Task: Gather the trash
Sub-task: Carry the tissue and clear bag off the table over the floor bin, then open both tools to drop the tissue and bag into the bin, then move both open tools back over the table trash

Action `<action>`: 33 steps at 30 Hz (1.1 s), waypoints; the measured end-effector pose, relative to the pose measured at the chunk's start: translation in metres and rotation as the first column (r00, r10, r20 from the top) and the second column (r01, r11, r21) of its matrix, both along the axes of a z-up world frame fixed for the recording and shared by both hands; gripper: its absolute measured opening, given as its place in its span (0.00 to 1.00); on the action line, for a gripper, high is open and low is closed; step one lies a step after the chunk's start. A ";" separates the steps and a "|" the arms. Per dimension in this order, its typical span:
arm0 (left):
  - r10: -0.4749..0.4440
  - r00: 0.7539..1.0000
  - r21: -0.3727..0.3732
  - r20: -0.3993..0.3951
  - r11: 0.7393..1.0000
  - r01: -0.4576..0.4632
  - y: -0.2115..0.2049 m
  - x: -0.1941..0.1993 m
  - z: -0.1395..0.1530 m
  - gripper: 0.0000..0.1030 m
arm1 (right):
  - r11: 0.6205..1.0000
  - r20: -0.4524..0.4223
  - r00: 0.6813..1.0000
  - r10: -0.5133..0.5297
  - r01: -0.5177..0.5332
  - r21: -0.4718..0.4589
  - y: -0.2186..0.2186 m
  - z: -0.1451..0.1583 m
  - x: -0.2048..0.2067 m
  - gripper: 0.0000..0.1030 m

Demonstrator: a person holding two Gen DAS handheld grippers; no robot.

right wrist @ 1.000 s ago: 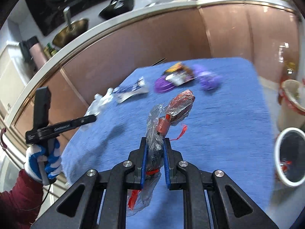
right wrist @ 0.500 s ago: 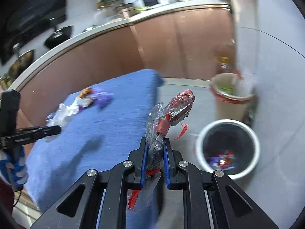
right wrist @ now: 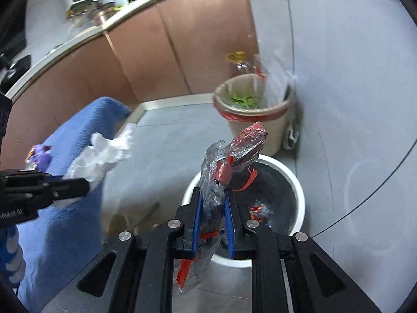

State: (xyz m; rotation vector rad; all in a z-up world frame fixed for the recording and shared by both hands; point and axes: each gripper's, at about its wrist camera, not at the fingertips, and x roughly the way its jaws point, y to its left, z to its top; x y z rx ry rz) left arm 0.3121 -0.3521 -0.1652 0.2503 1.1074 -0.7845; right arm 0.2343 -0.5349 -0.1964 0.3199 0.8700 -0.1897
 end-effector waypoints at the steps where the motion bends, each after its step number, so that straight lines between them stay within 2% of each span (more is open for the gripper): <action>1: -0.004 1.000 0.011 -0.006 1.000 0.004 -0.009 0.003 -0.006 0.09 | 1.000 -0.007 1.000 -0.006 0.006 -0.001 -0.003 -0.003 0.003 0.18; 7: 0.003 0.997 0.017 -0.082 1.000 -0.002 -0.045 0.024 -0.040 0.10 | 0.999 -0.052 0.998 -0.042 0.042 -0.006 -0.022 -0.029 0.018 0.18; 10: 0.007 0.993 -0.004 -0.120 1.000 -0.008 -0.055 0.031 -0.050 0.13 | 0.999 -0.067 0.996 -0.051 0.049 -0.021 -0.026 -0.038 0.027 0.24; 12: 0.012 0.991 -0.017 -0.136 1.000 -0.014 -0.058 0.035 -0.053 0.30 | 0.998 -0.072 0.996 -0.059 0.057 -0.024 -0.027 -0.042 0.030 0.31; 13: 0.015 0.991 -0.027 -0.137 0.999 -0.019 -0.058 0.033 -0.052 0.36 | 0.998 -0.073 0.995 -0.065 0.063 -0.027 -0.027 -0.043 0.031 0.34; 14: 0.017 0.990 -0.041 -0.138 0.999 -0.023 -0.058 0.034 -0.051 0.44 | 0.997 -0.075 0.995 -0.070 0.068 -0.030 -0.028 -0.044 0.031 0.35; 18: 0.021 0.989 -0.075 -0.145 0.997 -0.032 -0.057 0.035 -0.048 0.46 | 0.996 -0.079 0.993 -0.085 0.081 -0.049 -0.026 -0.044 0.026 0.35; 26: 0.031 0.995 -0.140 -0.098 0.989 -0.044 -0.029 0.013 -0.012 0.46 | 0.993 -0.033 0.993 -0.109 0.107 -0.054 -0.016 -0.021 0.008 0.37; 28: 0.035 0.997 -0.152 -0.067 0.987 -0.044 -0.017 0.005 0.003 0.46 | 0.993 -0.011 0.994 -0.109 0.108 -0.053 -0.009 -0.010 0.003 0.41; 33: 0.054 0.998 -0.182 -0.018 0.982 -0.056 0.019 -0.013 0.033 0.48 | 0.995 0.053 0.995 -0.085 0.088 -0.057 0.018 0.021 -0.012 0.43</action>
